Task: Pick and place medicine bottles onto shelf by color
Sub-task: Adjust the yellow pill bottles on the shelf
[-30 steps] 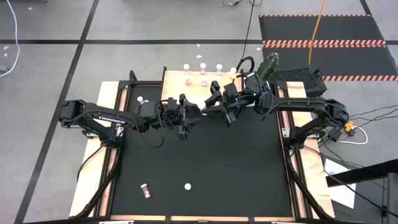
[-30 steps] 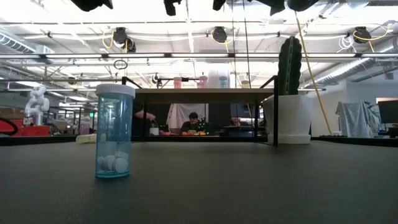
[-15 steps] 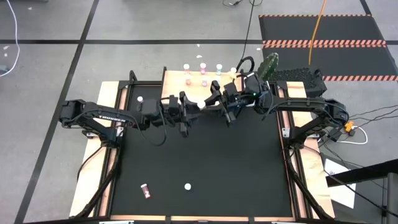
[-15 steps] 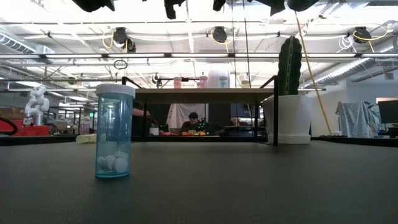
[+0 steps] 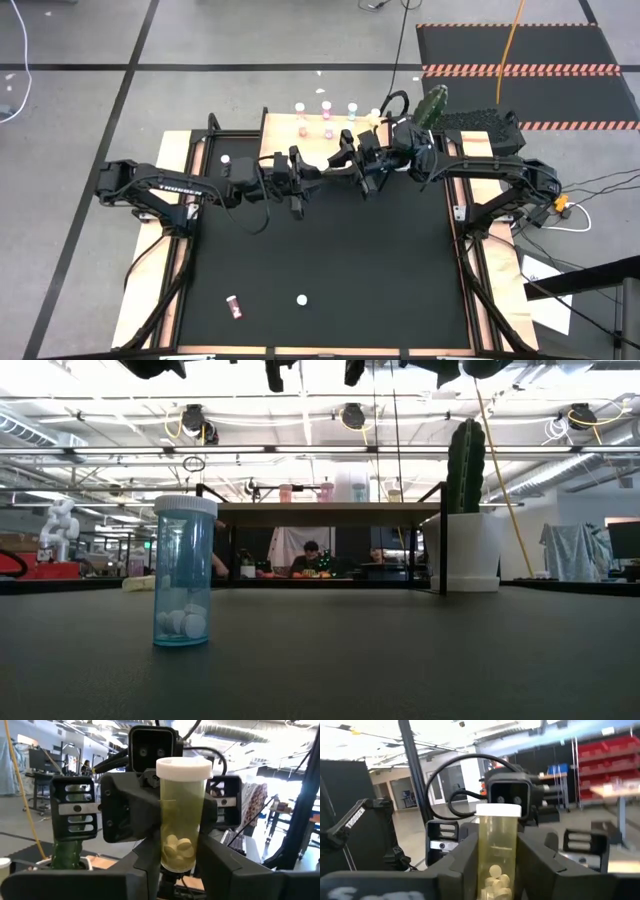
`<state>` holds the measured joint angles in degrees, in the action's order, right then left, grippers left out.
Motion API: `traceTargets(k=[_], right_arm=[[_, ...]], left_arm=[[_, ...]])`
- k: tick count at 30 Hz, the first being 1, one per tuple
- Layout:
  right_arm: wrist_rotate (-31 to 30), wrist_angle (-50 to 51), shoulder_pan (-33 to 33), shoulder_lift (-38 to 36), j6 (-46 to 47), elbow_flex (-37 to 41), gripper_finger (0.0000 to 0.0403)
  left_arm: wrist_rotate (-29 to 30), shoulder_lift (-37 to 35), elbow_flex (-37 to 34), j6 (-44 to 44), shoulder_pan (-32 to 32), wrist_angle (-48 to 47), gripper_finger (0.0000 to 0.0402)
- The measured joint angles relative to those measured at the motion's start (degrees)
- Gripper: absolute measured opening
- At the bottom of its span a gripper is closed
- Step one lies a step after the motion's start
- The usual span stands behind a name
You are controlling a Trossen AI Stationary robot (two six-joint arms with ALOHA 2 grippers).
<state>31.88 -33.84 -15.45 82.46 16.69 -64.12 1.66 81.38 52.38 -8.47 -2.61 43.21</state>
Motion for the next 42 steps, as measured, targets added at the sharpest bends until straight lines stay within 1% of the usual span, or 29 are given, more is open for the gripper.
traceTargets(k=[2, 6, 9, 11, 13, 15, 17, 20, 23, 26, 27, 31, 35, 39, 42], right_arm=[[0.58, 2.66, -1.09, -1.05, 0.96, 0.0, 0.0145], [2.1, 9.58, -3.66, -4.52, -0.87, 0.06, 0.0193], [2.57, 15.12, -5.86, -7.68, -2.86, 0.04, 0.0229], [3.1, 19.66, -7.39, -9.49, -3.09, -0.34, 0.0248], [4.76, 24.51, -8.36, -9.97, -3.98, -2.57, 0.026], [5.89, 31.55, -8.58, -9.57, -6.62, -5.62, 0.0267], [5.65, 38.56, -7.53, -8.11, -11.57, -9.28, 0.0269], [4.48, 48.09, -6.19, -5.35, -17.86, -14.6, 0.0269], [3.75, 53.23, -5.49, -2.74, -21.73, -18.55, 0.0269], [-0.4, 52.61, -4.42, -0.93, -23.5, -19.21, 0.027], [-0.81, 51.83, -4.22, -0.4, -23.59, -19.21, 0.027], [-0.31, 50.17, -4.03, 1.09, -23.13, -19.3, 0.027], [-0.29, 50.55, -3.95, 2.44, -23.31, -19.3, 0.0266], [1.41, 50.64, -3.93, 2.86, -23.22, -19.3, 0.0245], [1.39, 50.35, -3.97, 2.84, -23.65, -19.3, 0.0225]], left_arm=[[0.13, 0.04, 0.0, 0.0, -0.04, -0.11, 0.011], [0.96, 0.04, 0.02, 0.64, -0.02, -0.06, 0.0109], [1.17, 0.0, 0.07, 1.08, -0.28, -1.85, 0.0109], [1.72, 0.0, 0.09, 1.37, -0.54, -4.66, 0.0109], [2.98, 0.0, 0.09, 2.04, -0.72, -8.29, 0.0109], [3.35, 0.0, 0.09, 2.47, -0.68, -12.12, 0.0109], [3.34, 0.0, 0.09, 2.93, -0.99, -14.98, 0.0109], [3.42, 0.0, 0.09, 3.05, -1.67, -16.27, 0.0109], [3.53, 0.0, 0.09, 3.08, -2.38, -16.49, 0.0109], [3.5, 0.0, 0.09, 3.1, -2.92, -17.21, 0.0109], [3.51, 0.0, 0.09, 3.16, -3.07, -18.04, 0.0108], [3.51, 0.0, 0.09, 3.63, -3.14, -19.53, 0.0108], [3.49, 0.0, 0.09, 3.91, -3.1, -19.67, 0.0108], [3.49, 0.0, 0.09, 4.11, -3.1, -20.36, 0.0108], [3.49, 0.0, 0.09, 4.31, -3.1, -21.26, 0.0108]])
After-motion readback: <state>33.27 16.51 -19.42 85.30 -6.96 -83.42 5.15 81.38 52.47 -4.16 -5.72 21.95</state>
